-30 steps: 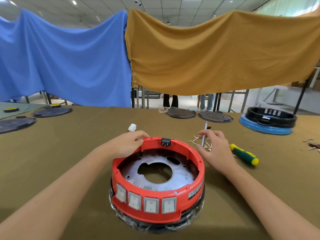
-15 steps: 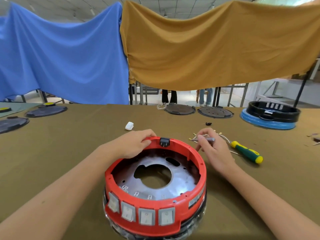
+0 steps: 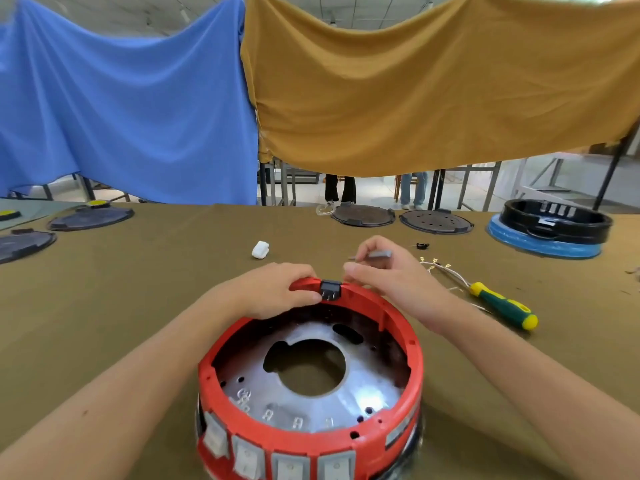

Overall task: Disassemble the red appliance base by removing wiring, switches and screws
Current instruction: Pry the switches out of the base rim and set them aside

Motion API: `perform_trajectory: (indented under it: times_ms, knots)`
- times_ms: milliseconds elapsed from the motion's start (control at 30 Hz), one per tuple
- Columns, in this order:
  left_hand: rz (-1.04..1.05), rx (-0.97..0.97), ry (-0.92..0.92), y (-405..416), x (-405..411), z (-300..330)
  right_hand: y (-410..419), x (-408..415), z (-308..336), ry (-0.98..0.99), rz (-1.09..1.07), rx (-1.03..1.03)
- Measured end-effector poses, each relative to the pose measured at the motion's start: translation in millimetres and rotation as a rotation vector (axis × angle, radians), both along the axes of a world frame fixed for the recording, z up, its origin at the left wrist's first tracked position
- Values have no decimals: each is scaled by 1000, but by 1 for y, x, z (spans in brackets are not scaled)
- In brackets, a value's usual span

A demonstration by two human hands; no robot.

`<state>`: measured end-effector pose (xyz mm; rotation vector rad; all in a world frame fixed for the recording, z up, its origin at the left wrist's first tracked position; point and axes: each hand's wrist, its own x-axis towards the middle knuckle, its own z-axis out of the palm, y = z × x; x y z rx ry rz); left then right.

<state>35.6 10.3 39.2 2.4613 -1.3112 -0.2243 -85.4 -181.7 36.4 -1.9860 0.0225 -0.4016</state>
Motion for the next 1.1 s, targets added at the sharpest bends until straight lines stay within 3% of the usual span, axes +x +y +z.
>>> perform_trajectory:
  times_ms: [167,433,600,833,933,1100]
  knots:
    - [28,63,24,-3,2,3,36,40,24,151,84,-531]
    - [152,125,-18,-8,3,-1,52,47,3,22,70,-828]
    - [176,125,-38,-8,4,-1,49,50,4,44,45,-762]
    - [194,112,-35,-7,2,-2,48,62,15,305,123,-731]
    - [213,112,-17,-8,2,-1,48,65,12,301,128,-783]
    - [229,124,-13,-8,1,-1,50,68,6,283,56,-697]
